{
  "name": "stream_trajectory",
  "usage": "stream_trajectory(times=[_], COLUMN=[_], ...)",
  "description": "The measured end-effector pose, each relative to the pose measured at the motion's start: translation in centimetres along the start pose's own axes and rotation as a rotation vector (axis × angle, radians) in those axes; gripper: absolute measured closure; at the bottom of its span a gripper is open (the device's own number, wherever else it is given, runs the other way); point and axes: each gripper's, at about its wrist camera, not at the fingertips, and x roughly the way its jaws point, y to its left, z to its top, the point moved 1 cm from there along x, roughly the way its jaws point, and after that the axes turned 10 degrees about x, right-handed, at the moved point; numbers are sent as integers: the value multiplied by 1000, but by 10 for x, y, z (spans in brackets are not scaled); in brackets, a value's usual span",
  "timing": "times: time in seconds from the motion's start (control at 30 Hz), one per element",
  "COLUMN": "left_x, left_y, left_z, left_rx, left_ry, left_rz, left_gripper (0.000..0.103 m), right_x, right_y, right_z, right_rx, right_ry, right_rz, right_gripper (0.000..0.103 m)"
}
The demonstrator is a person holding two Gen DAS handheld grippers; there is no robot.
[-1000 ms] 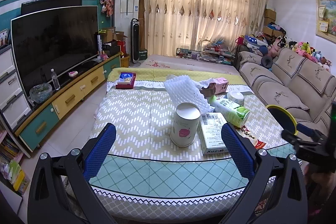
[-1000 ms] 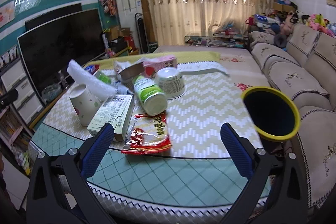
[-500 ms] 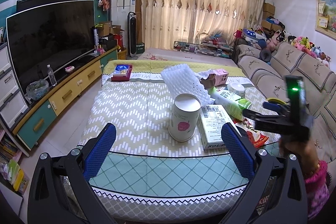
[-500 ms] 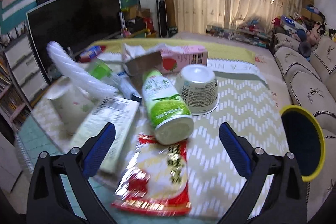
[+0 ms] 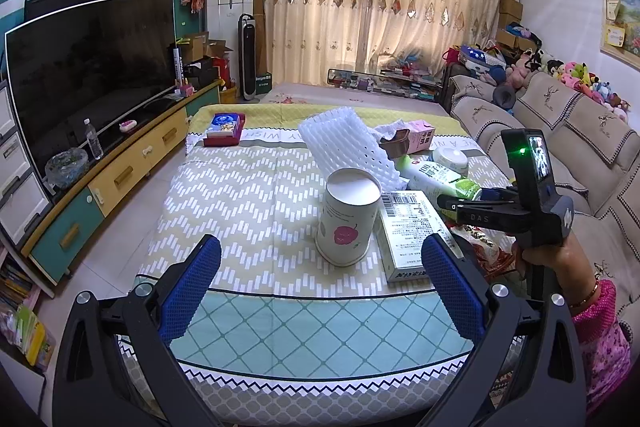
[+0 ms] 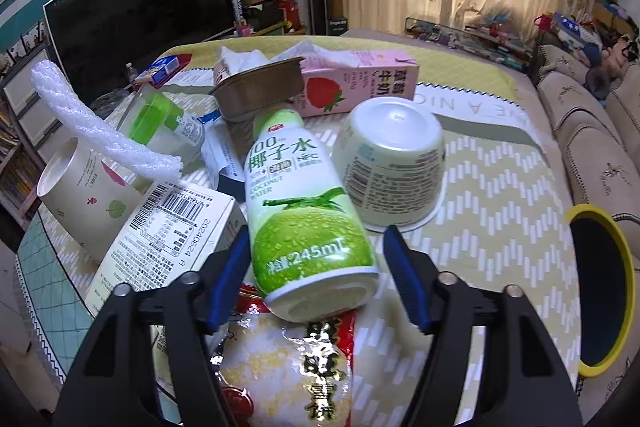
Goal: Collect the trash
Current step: 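Lift the green bottle with the right tool and carry it over the bin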
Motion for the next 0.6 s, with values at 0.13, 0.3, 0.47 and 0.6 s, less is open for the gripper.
stream_trajectory(times=[0.13, 0.3, 0.47, 0.6], left_x=[0, -1, -1, -1], left_y=[-1, -1, -2, -4], left_z=[0, -1, -1, -2], left_rx=[1, 0, 5, 7], left_ry=[-4, -6, -7, -4], left_rz=[0, 6, 0, -4], left_gripper=[4, 4, 4, 4], right_x=[5, -15, -55, -86], right_y=[1, 3, 5, 7], right_z=[0, 3, 10, 14], right_rx=[-4, 1, 9, 14], right_ry=[10, -65, -145, -207], right_rz=[7, 36, 75, 103], right_gripper=[44, 47, 54, 54])
